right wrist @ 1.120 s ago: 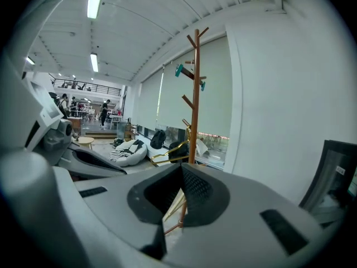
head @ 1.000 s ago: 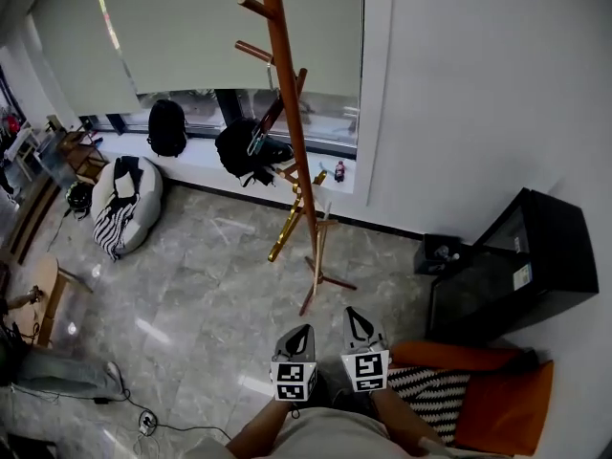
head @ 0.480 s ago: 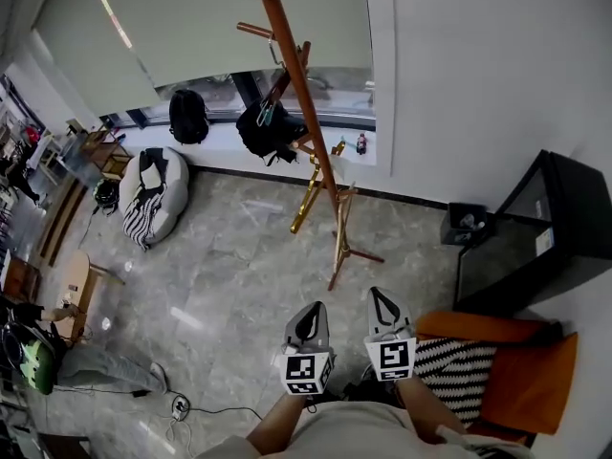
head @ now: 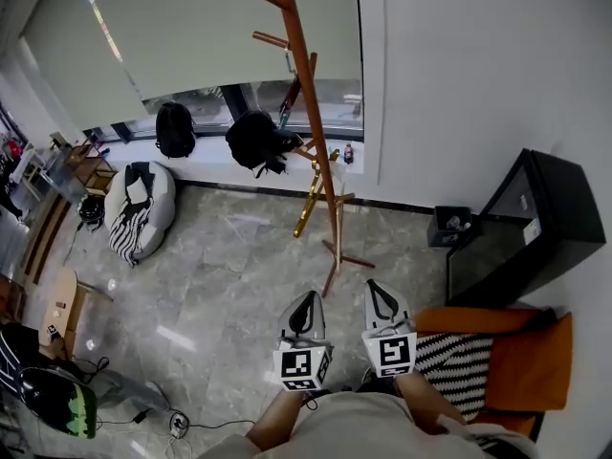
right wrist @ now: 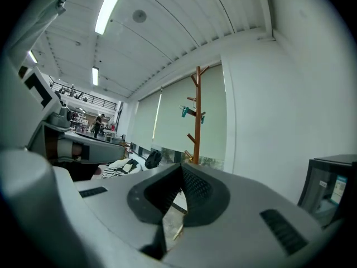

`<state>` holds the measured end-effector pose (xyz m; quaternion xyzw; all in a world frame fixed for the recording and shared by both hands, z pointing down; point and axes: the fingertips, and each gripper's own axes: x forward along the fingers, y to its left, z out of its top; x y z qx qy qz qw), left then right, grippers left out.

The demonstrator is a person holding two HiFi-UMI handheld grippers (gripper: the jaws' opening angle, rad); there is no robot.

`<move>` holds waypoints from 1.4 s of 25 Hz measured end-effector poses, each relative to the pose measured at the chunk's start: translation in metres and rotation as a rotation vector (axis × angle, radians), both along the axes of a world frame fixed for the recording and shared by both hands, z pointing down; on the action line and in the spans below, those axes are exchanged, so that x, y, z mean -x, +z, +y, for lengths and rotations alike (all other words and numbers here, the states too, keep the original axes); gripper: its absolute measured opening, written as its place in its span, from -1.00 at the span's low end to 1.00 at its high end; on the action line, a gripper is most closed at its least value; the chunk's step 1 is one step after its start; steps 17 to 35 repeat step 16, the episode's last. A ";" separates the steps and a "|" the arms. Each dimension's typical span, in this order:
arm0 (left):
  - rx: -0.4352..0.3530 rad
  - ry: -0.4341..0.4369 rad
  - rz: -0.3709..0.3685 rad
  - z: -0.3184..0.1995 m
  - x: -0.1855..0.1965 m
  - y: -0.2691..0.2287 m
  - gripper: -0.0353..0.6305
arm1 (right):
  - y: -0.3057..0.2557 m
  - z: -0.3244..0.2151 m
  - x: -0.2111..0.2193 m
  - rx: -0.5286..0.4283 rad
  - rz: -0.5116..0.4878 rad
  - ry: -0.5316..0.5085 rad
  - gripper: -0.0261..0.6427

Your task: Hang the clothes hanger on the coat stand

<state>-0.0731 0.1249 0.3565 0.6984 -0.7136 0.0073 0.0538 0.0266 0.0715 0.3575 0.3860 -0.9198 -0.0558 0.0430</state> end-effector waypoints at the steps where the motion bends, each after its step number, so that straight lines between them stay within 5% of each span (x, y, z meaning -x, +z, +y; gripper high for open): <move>1: -0.011 0.010 -0.009 0.001 0.001 -0.003 -0.86 | -0.002 0.004 0.004 -0.009 0.000 0.001 -0.91; 35: -0.056 0.072 -0.027 0.017 0.019 -0.023 -0.86 | -0.032 0.032 0.035 -0.071 -0.010 0.019 -0.91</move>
